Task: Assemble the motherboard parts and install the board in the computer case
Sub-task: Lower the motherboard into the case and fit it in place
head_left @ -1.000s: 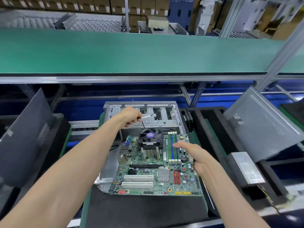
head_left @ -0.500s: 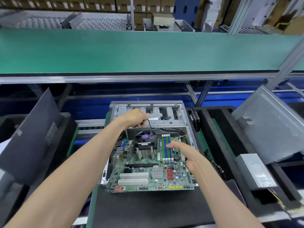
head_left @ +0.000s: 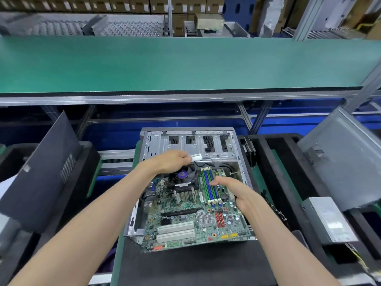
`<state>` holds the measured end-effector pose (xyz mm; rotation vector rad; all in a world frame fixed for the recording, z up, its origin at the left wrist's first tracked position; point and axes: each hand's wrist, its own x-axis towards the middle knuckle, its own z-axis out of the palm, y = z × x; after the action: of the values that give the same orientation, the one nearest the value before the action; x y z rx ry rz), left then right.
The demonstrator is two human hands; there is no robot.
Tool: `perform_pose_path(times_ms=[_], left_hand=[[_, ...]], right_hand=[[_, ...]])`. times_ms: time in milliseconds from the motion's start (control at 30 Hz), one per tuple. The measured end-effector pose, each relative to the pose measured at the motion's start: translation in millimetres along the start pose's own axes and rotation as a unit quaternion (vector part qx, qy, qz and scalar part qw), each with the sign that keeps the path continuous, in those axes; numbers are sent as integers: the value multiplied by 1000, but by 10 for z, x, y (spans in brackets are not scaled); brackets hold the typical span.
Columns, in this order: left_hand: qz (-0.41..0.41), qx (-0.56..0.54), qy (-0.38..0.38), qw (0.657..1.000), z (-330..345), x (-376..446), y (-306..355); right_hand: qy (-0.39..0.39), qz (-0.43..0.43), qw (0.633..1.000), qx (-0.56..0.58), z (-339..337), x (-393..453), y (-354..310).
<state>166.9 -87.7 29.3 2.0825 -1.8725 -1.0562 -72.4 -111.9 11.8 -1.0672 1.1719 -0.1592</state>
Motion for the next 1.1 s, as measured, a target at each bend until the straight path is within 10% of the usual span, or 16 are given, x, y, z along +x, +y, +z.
perform_pose_path(times_ms=[300,1100], left_hand=[[2,-51,-129,990,81,-131,-71],[-108,-33,74,991,287,-160,-38]], right_hand=[[-11,13,1000,-5,-6,264,59],[91,-29,922,-376,26,642,-267]])
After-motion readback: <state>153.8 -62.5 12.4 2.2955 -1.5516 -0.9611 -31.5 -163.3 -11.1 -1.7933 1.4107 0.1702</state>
